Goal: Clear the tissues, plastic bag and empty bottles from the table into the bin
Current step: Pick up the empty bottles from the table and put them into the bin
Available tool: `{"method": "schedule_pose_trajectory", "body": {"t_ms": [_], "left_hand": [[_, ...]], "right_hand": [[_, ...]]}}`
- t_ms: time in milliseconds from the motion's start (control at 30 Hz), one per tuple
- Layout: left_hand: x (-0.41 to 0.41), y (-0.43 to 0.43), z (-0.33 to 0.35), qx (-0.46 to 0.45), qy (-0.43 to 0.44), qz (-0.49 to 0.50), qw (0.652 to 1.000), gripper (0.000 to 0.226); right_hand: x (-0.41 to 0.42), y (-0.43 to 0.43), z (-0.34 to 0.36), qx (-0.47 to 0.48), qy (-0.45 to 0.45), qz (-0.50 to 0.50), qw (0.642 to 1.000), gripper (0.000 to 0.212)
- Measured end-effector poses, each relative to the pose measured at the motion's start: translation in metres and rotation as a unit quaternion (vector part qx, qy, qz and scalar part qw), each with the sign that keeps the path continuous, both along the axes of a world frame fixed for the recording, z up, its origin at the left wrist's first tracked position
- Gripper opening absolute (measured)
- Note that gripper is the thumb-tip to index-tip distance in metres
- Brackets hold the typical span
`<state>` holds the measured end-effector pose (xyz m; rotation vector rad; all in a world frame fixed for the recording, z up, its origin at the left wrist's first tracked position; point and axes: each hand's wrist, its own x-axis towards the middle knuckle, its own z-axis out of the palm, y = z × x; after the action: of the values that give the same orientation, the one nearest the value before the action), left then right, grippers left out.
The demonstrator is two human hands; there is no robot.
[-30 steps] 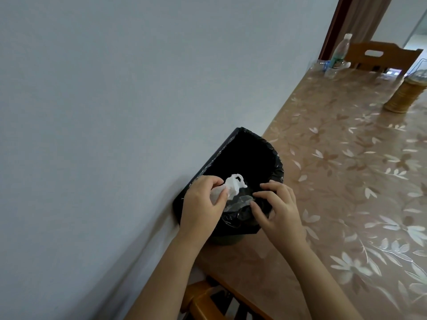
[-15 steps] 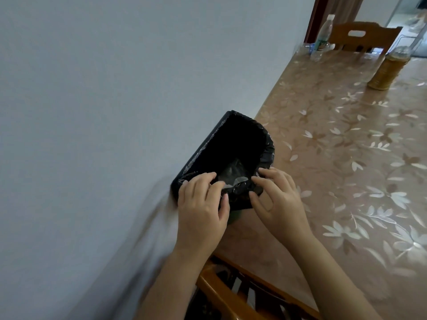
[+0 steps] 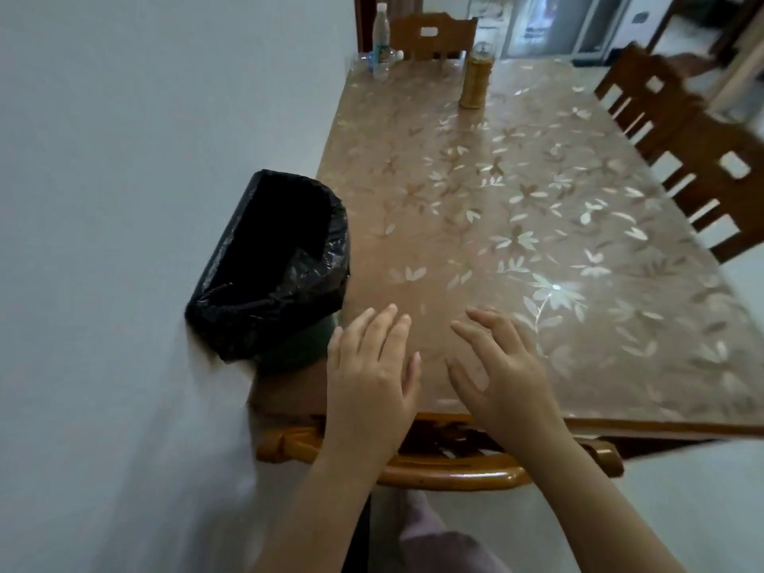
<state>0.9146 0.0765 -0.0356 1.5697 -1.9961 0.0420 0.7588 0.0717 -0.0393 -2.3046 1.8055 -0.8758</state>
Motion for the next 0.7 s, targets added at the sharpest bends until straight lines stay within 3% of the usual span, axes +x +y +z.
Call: {"method": "schedule_pose_trajectory", "body": {"t_ms": [433,700], "left_hand": [[-0.178,0.013,0.001,0.029,-0.011,-0.244,0.969,0.042],[-0.37,0.021,0.003,-0.005,0.003,-0.373,0.928,0.038]], "right_hand": [[-0.167,0.084,0.003,-0.068,0.007,-0.225,0.972,0.036],[-0.338,0.129,0.009,-0.064,0.009,-0.333,0.941,0.039]]}}
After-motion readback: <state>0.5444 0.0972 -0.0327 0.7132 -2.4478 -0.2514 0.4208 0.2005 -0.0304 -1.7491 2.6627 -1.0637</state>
